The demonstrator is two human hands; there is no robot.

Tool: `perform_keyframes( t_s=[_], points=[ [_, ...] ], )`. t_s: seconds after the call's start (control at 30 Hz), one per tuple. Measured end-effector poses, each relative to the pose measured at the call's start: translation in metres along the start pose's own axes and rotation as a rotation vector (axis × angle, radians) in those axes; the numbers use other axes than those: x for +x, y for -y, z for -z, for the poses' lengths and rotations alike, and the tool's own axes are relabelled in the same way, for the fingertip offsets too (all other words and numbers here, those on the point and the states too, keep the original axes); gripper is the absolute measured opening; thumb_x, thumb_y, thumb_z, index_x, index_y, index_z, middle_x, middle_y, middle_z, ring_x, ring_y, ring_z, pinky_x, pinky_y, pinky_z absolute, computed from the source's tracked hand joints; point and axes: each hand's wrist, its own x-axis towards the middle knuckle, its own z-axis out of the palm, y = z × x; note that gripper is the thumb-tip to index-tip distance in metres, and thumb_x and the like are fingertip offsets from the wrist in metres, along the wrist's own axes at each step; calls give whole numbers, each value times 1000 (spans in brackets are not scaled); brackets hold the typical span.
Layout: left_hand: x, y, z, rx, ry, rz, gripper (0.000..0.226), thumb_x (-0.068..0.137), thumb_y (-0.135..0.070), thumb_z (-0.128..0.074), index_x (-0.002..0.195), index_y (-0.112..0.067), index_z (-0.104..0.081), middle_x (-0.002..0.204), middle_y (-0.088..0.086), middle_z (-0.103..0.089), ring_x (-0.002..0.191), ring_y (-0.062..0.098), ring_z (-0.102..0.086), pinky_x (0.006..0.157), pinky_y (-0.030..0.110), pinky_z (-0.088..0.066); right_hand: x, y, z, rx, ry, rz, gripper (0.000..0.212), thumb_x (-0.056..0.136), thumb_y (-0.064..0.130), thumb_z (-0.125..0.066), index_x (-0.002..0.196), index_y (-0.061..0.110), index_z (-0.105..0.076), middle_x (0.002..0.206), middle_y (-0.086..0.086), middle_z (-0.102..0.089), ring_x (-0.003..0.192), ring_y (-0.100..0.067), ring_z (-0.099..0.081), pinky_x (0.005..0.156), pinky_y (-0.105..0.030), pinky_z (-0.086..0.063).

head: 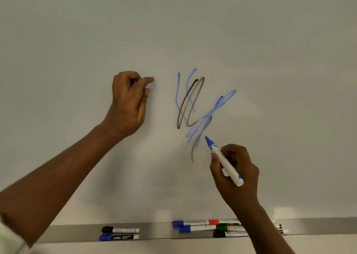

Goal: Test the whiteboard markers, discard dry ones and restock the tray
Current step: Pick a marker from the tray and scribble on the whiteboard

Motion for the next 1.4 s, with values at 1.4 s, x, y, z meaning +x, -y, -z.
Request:
perform_keyframes(
  t_s=[1.4],
  points=[
    [-93,-33,95,-994,705,713,26,81,-21,-61,106,-18,-68,83,3,-72,67,19,-67,66,28,-56,-19,67,-11,579,453,-307,22,75,16,-70,97,11,-72,82,-6,-76,72,-22,-73,67,-22,-58]
  ],
)
